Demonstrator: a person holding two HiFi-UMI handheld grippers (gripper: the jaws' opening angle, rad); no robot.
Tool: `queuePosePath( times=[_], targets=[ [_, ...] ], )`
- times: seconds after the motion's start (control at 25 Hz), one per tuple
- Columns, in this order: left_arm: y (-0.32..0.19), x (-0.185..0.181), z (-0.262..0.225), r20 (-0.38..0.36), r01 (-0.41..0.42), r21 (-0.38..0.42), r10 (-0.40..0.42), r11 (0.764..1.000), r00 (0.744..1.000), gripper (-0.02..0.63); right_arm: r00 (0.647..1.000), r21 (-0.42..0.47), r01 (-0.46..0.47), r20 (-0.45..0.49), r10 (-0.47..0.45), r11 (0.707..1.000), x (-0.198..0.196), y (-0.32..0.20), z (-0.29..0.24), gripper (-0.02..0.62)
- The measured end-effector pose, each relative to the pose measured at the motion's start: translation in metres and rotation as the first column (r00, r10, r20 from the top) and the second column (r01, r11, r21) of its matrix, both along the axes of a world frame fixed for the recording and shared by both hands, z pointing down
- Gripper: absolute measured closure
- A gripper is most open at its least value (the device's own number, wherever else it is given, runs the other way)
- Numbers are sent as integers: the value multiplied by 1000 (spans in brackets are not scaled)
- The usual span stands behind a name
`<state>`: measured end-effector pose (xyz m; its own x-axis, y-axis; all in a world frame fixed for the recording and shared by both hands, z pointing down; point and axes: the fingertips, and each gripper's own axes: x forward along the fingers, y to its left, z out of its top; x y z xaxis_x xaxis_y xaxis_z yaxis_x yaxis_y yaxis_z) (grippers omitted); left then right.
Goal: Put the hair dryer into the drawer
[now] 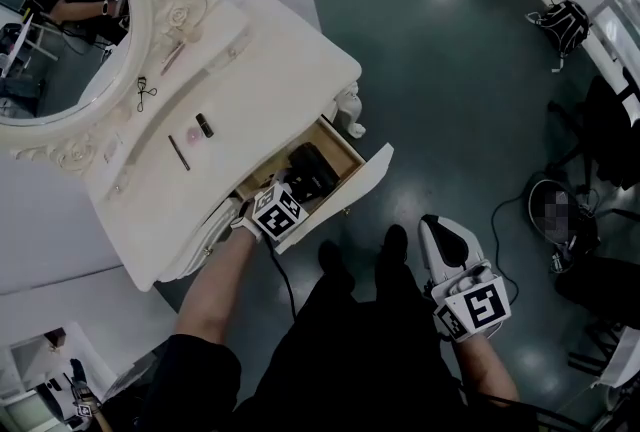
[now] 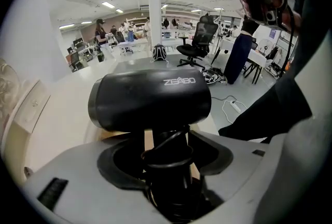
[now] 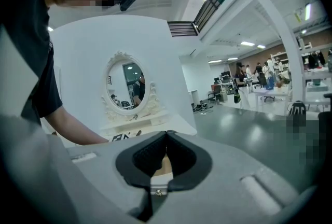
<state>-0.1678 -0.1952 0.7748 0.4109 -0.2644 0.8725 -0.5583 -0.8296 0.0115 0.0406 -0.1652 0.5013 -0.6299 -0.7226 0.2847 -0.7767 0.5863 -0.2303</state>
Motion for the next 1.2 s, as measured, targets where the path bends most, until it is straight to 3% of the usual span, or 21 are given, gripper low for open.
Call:
queuePosePath(
  times=[0.68, 1.2],
  targets=[
    [-27, 9, 47, 86, -50, -104, 59, 993, 995, 350, 1000, -21, -20, -1, 20, 1000, 9, 4, 7, 594],
    [-40, 13, 96, 154, -60, -218, 94, 974, 984, 350, 995, -46, -97, -11, 96, 994, 40, -5, 17, 594]
  ],
)
